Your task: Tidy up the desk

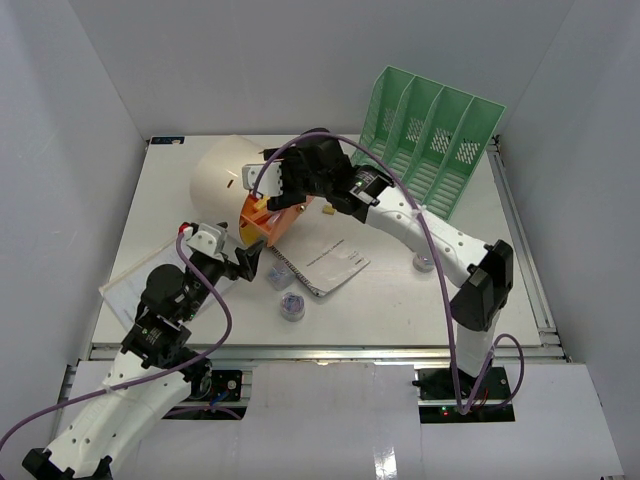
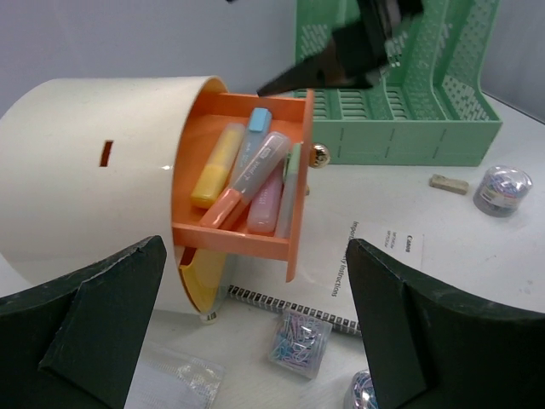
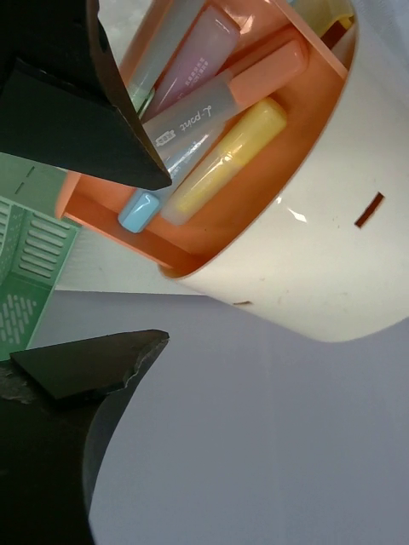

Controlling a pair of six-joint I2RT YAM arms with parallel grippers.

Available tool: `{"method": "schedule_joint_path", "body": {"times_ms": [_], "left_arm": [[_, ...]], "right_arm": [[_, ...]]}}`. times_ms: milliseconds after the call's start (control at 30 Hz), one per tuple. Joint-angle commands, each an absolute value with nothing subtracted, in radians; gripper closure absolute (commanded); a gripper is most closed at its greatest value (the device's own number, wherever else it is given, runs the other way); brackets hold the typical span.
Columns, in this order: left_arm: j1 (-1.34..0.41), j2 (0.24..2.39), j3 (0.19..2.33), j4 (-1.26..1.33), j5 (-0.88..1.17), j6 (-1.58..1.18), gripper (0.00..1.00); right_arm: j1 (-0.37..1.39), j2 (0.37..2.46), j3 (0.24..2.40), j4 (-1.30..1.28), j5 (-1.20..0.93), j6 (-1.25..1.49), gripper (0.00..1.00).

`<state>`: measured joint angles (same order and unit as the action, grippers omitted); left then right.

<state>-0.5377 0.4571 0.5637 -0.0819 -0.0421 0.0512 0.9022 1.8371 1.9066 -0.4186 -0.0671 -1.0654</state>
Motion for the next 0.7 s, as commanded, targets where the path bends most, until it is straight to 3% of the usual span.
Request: {"method": "schedule_joint_path", "body": {"times_ms": [0,133,233,400,533,667], "left_arm": [[-0.532,0.481,0.548,-0.047,0.125,0.079,0.02],[-0.533,0.538,0.552,-0.035,0.259,0.081,0.02],[-0.534,0.611,0.588,-0.039,0.325,0.05,0.02],[-0.541,0.784,0.73,-0.091,0.419,-0.035,0.1],[-0.594,0.884,0.836,-0.121,0.399,-0.057,0.15],[-0.737,1.045,0.973,-0.184,0.244,-0.039,0.21]], "right_arm": [[0.827,1.681,1.946,-0.448,-0.18,-0.89,0.27],[0.631,1.536,1.737,-0.451,-0.376,-0.696,0.32],[0.471,1.388,1.434,-0.385,-0.591,-0.577,0.41],[0.37,1.156,0.933,-0.274,-0.84,-0.581,0.42],[0.26,1.053,0.79,-0.244,-0.994,-0.622,0.44],[0.188,1.062,0.786,-0.251,-1.042,-0.641,0.56]]}}
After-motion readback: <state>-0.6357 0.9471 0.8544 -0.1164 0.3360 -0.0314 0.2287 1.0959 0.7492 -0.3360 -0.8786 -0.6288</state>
